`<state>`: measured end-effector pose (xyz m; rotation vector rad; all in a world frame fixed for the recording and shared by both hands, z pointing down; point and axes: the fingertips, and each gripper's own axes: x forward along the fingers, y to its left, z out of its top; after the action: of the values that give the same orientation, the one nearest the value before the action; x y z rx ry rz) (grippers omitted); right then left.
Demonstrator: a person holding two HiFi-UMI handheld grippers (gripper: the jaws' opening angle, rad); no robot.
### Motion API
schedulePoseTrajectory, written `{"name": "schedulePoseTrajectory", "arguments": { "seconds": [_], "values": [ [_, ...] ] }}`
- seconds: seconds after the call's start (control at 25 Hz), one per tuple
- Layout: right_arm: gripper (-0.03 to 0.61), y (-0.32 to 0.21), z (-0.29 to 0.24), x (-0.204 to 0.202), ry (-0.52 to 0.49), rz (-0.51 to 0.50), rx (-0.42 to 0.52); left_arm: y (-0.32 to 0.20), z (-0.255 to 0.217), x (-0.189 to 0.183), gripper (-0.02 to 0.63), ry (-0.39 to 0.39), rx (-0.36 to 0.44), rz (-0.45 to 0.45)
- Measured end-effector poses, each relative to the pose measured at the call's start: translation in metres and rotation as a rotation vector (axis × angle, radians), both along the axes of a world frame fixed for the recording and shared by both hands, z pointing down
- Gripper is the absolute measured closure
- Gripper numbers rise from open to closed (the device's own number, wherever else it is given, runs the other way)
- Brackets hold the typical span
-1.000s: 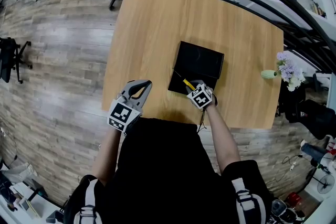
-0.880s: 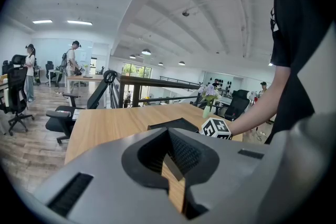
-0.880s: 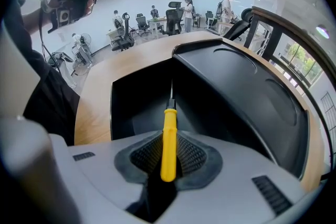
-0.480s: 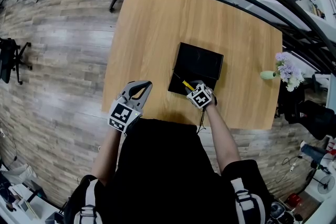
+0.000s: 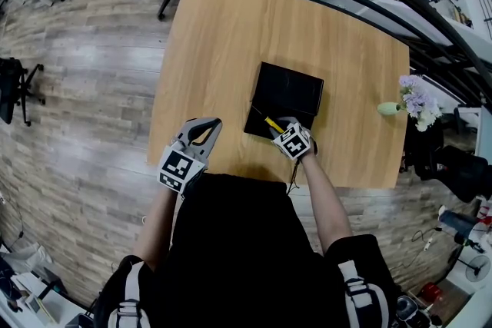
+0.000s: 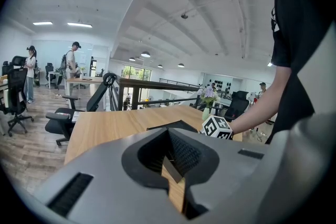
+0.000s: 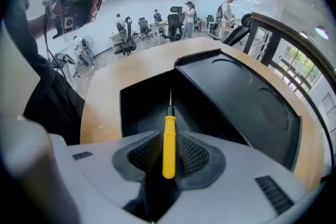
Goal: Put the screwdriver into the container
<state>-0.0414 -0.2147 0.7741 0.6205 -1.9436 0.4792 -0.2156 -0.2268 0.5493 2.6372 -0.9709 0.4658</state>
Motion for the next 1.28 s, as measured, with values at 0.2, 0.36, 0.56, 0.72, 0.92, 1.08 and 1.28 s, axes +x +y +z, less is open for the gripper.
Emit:
{"name": "schedulePoseTrajectory", "arguments": {
  "seconds": [0.2, 0.36, 0.56, 0.72, 0.92, 1.08, 1.28],
  "values": [
    [0.453, 0.001, -0.011, 0.002, -0.039, 0.013, 0.041, 0.002, -0.002, 0.004, 0.592, 0.007, 0.01, 0.008],
    [0.468, 0.007, -0.021, 0.007, -0.072, 0.057, 0.054, 0.006, -0.004, 0.009, 0.591, 0.007, 0.018, 0.018],
    [0.52, 0.013, -0.037, 0.017, -0.099, 0.082, 0.111, 0.012, -0.007, 0.021, 0.591, 0.001, 0.027, 0.035],
    [0.541, 0.018, -0.054, 0.024, -0.13, 0.089, 0.151, 0.017, -0.015, 0.032, 0.591, -0.002, 0.039, 0.027],
    [0.552, 0.024, -0.077, 0.034, -0.186, 0.104, 0.196, 0.026, -0.024, 0.043, 0.591, -0.004, 0.049, 0.009],
    [0.554, 0.025, -0.104, 0.036, -0.242, 0.097, 0.25, 0.035, -0.028, 0.049, 0.591, -0.009, 0.055, 0.001],
    [0.554, 0.027, -0.134, 0.038, -0.305, 0.108, 0.291, 0.043, -0.034, 0.061, 0.591, -0.013, 0.066, 0.008]
  ]
}}
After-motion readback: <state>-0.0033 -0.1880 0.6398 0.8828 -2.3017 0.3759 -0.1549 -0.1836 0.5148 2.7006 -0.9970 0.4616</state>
